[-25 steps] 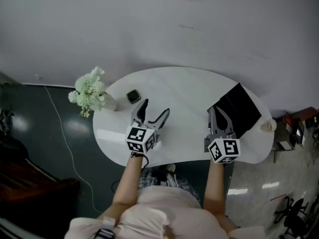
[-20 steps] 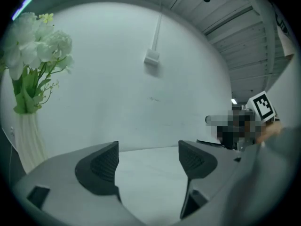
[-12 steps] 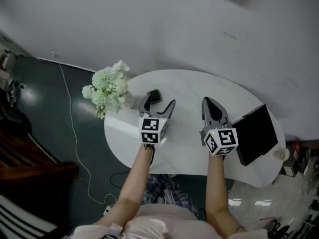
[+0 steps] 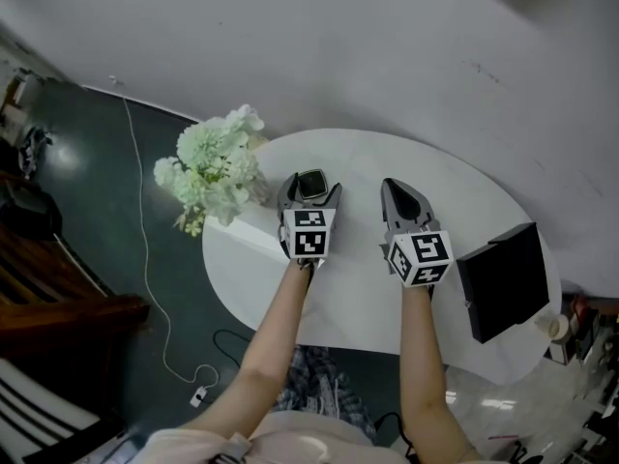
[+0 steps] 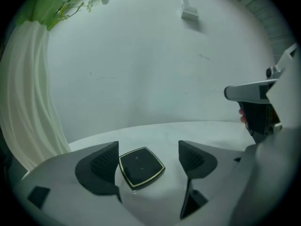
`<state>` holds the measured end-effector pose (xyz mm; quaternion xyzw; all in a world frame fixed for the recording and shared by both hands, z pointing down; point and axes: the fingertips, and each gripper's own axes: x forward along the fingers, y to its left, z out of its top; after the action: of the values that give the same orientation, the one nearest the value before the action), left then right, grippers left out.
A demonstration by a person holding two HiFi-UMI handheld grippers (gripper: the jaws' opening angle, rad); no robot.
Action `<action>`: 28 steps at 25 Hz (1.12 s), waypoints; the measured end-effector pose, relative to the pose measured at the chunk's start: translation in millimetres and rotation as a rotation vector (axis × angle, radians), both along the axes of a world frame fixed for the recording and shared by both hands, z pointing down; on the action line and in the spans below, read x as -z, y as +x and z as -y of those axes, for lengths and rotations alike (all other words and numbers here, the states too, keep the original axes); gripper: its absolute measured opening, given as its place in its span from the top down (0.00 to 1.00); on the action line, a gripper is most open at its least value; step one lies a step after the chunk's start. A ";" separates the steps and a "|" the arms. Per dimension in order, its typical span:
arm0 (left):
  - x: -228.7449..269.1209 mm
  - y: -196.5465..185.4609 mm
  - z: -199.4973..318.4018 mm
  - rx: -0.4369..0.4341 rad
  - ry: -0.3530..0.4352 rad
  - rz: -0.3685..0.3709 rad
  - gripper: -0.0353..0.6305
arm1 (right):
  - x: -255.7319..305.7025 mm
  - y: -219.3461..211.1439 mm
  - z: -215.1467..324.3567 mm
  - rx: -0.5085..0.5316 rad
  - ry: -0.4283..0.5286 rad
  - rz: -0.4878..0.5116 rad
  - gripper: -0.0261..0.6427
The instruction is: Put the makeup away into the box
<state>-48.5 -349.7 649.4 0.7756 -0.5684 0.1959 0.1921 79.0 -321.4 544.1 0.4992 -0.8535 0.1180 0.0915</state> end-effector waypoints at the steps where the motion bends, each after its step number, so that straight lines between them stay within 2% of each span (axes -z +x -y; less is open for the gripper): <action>1: -4.7 -2.9 1.3 0.012 -0.011 0.007 0.37 | -2.8 0.4 -1.8 0.002 -0.006 0.000 0.94; 14: -35.6 -13.5 3.4 0.066 -0.118 0.050 0.37 | -19.3 15.5 -16.9 -0.024 -0.051 -0.021 0.94; 28: -42.6 -12.9 5.1 0.087 -0.159 0.091 0.38 | -16.6 39.9 -29.3 -0.092 -0.053 -0.033 0.94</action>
<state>-61.4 -354.8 691.9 0.7227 -0.5923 0.2672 0.2354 118.9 -292.1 560.8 0.5374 -0.8245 0.1363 0.1134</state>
